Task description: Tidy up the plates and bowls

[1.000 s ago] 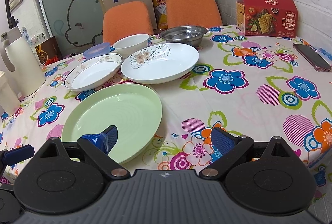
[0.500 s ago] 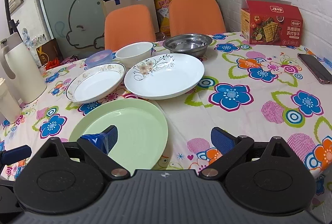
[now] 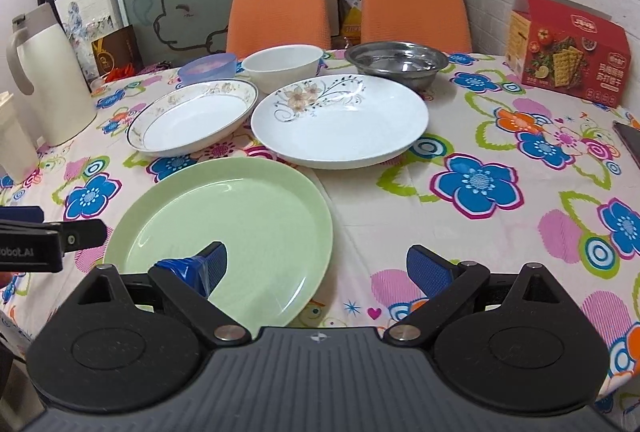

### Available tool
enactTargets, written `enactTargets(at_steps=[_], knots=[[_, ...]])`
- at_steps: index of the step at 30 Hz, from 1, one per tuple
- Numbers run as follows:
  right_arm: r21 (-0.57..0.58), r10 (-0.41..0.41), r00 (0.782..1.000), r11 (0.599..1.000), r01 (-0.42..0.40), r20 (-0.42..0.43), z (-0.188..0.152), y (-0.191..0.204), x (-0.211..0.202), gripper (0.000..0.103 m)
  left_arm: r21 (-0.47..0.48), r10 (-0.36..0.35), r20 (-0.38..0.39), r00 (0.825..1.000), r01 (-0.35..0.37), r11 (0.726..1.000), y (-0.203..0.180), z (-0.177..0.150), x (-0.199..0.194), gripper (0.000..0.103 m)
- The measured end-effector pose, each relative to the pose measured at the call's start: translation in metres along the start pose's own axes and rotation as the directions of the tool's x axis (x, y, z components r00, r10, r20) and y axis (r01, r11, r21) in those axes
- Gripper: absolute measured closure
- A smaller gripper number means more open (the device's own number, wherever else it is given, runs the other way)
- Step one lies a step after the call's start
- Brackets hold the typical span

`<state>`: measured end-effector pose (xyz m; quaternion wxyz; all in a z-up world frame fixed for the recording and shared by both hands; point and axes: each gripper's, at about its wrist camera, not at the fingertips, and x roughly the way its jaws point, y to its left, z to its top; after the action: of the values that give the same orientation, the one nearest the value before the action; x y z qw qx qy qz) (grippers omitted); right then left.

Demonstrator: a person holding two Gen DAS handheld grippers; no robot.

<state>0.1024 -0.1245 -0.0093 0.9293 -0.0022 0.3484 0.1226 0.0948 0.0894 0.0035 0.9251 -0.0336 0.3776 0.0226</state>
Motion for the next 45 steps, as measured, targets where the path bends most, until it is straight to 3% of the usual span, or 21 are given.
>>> enactTargets(at_steps=[10,18,23,27,31,38,45], knots=[[-0.069,0.034,0.996,0.997,-0.04,-0.084,-0.007,0.018,0.031,0.018,0.04,-0.091,-0.057,0.994,0.093,0.995,-0.011,0.006,0.031,0.003],[-0.105,0.05,0.998,0.993,-0.046,0.034,-0.023,0.019,0.028,0.016,0.089,-0.131,-0.09,0.987,0.139,0.986,-0.018,0.007,0.047,0.023],[-0.126,0.081,0.997,0.989,-0.082,-0.013,-0.012,0.022,0.032,0.017,0.132,-0.146,-0.08,0.986,0.155,0.979,-0.023,0.007,0.051,0.023],[-0.152,0.122,0.993,0.981,-0.12,0.006,-0.013,0.023,0.036,0.017,0.15,-0.158,-0.081,0.984,0.168,0.974,-0.024,0.009,0.053,0.023],[-0.156,0.121,0.993,0.981,-0.116,0.018,-0.013,0.021,0.037,0.019,0.158,-0.185,-0.09,0.979,0.198,0.967,-0.028,0.012,0.052,0.037],[-0.136,0.06,0.998,0.989,-0.057,0.022,-0.011,0.037,0.037,0.019,0.127,-0.157,-0.075,0.985,0.165,0.978,-0.029,0.012,0.051,0.042],[-0.161,0.13,0.99,0.98,-0.119,0.055,-0.004,0.07,0.024,0.018,0.083,-0.084,-0.022,0.996,0.086,0.993,0.006,0.012,0.019,0.042]])
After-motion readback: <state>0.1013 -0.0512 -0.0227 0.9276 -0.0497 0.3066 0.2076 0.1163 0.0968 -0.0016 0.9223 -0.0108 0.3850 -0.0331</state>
